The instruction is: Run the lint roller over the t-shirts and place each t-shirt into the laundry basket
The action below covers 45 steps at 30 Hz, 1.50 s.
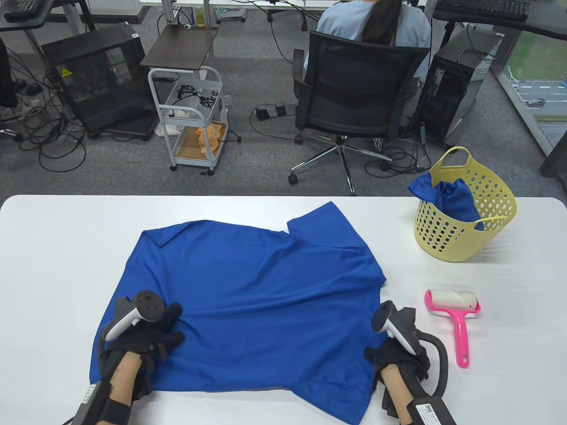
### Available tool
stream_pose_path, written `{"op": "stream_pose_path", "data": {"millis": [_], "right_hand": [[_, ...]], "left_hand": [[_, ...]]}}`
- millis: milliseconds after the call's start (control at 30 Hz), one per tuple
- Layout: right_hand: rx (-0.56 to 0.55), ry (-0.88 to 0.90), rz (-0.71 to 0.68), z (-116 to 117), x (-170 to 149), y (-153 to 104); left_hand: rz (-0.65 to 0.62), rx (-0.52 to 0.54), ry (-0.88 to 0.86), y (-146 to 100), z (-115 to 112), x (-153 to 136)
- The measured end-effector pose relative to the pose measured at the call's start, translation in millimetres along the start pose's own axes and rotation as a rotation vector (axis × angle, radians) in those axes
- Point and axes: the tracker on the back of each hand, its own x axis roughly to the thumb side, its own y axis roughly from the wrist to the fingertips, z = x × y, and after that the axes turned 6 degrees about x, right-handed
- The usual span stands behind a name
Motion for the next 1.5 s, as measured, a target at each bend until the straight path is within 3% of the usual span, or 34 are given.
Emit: {"op": "stream_pose_path", "data": {"millis": [100,200,267,367,433,500,633,733,800,900,1033,1100,1200,1367,1400,1500], "right_hand": [[-0.058,-0.021,0.013,2,9,-3],[-0.076,0.136,-0.085,-2,0,2],[-0.108,0.288,-0.225,-7,-10,0],[-0.156,0.626,-0.45,-20,-25,-20],[-0.191,0.743,-0.543,-34,-31,-39],[-0.307,0.782,-0.567,-48,-33,-54],[-0.283,0.948,-0.782,-64,-28,-61],[-0.361,1.001,-0.861,-75,-26,-66],[-0.356,0.99,-0.909,-84,-25,-72],[-0.278,0.972,-0.844,-95,-26,-80],[-0.015,1.036,-0.635,-94,-31,-70],[0.006,0.899,-0.512,-86,-34,-55],[0.048,0.54,-0.277,-56,-37,-25],[0.103,0.293,-0.096,-26,-40,3],[0.091,0.236,-0.049,-29,-41,1],[-0.18,0.213,-0.088,-43,-31,-17]], "left_hand": [[-0.002,0.001,-0.001,0,0,0],[-0.004,0.001,-0.003,0,-1,0],[-0.006,0.002,-0.003,0,-1,0],[-0.007,-0.002,-0.002,0,-1,0],[-0.004,-0.007,0.003,0,-2,0],[-0.003,-0.006,0.015,0,-3,1],[-0.007,-0.003,0.015,-1,-4,0],[-0.008,-0.003,0.016,-1,-4,0],[-0.008,-0.002,0.018,-1,-4,0],[-0.009,-0.003,0.018,-1,-4,0],[-0.008,-0.005,0.019,-1,-5,0],[-0.009,-0.005,0.018,-1,-5,0],[-0.008,-0.007,0.015,-1,-5,0],[-0.006,-0.014,0.009,-1,-5,0],[-0.006,-0.014,0.008,-1,-5,0],[-0.004,-0.018,0.008,-1,-4,0]]}}
